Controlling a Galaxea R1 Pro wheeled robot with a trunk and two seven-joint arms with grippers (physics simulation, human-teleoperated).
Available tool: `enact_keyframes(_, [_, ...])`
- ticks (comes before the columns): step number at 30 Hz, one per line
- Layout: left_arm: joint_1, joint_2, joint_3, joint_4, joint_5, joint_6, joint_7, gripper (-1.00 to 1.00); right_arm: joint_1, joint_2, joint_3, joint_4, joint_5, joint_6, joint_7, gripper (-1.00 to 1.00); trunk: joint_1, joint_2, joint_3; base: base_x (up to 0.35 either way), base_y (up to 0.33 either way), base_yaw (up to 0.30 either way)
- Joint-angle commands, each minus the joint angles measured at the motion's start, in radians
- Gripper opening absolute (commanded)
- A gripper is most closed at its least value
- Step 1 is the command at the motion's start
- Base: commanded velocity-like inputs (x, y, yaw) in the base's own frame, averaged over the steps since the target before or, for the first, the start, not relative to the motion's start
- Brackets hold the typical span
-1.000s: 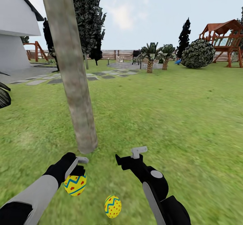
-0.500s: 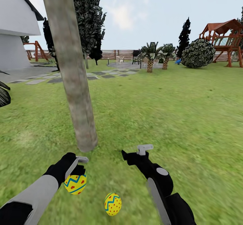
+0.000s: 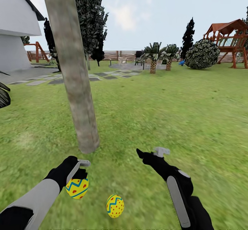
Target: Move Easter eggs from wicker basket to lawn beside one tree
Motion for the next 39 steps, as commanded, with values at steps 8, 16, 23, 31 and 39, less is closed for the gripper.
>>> enact_keyframes(8, [-0.001, 0.001, 0.001, -0.005, 0.011, 0.004, 0.009, -1.0, -0.001, 0.001, -0.025, -0.001, -0.004, 0.039, 0.049, 1.0, 0.031, -0.057, -0.026, 0.0, 0.0, 0.0])
enact_keyframes(16, [0.001, 0.002, 0.001, -0.014, 0.012, -0.021, 0.009, -1.0, 0.0, 0.001, -0.025, -0.001, -0.004, 0.041, 0.095, 1.0, 0.061, -0.113, -0.051, 0.0, 0.0, 0.0])
enact_keyframes(23, [0.002, 0.001, -0.009, -0.003, 0.009, -0.079, 0.008, -1.0, 0.0, 0.001, -0.026, -0.001, -0.004, 0.041, 0.1, 1.0, 0.088, -0.162, -0.073, 0.0, 0.0, 0.0])
enact_keyframes(31, [0.002, 0.001, -0.009, -0.002, 0.008, -0.092, 0.009, -1.0, 0.0, 0.001, -0.024, -0.001, -0.004, 0.041, 0.1, 1.0, 0.119, -0.218, -0.098, 0.0, 0.0, 0.0])
enact_keyframes(39, [0.002, 0.001, -0.009, -0.002, 0.009, -0.093, 0.009, -1.0, 0.0, 0.001, -0.023, -0.001, -0.004, 0.041, 0.1, 1.0, 0.149, -0.274, -0.123, 0.0, 0.0, 0.0])
